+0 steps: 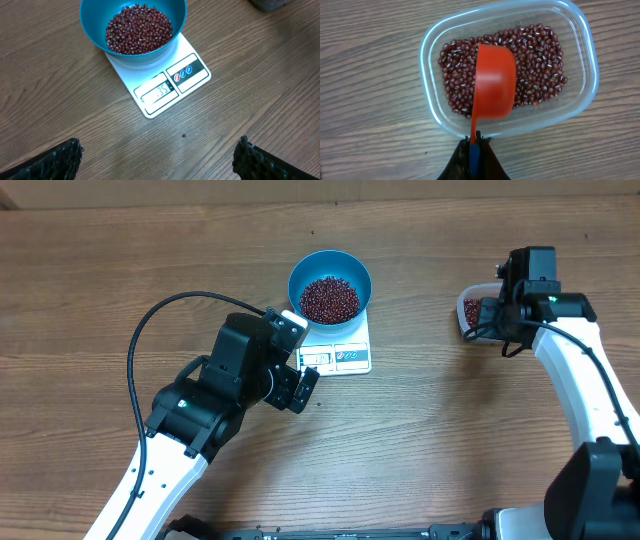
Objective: Scoop item into bowl and weigh 150g on scale
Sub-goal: 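Move the empty red scoop right back over the bean tub, then lower the red scoop into the bean tub and drag through beans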
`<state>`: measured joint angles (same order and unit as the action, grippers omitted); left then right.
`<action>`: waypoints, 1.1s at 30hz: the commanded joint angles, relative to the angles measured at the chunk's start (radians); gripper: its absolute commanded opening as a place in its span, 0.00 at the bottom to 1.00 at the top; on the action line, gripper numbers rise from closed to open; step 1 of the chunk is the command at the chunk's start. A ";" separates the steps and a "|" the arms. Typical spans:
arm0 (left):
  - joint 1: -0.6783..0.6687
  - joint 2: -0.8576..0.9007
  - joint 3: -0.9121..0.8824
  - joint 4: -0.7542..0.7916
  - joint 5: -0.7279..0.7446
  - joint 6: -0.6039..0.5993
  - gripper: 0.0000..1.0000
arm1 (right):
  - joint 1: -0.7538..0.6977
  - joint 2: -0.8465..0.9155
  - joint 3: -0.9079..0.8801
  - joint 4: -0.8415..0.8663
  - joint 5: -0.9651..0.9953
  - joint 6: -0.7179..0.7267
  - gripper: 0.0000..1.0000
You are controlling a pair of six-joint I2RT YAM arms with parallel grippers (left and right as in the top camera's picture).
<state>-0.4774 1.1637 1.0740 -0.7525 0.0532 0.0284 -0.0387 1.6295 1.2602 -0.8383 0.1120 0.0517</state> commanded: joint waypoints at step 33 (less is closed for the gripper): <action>-0.003 0.007 0.024 0.000 0.014 -0.010 1.00 | -0.051 0.101 0.003 0.050 -0.204 -0.061 0.04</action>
<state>-0.4774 1.1637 1.0740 -0.7525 0.0528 0.0284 -0.0853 1.7256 1.2602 -0.7937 -0.0208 0.0105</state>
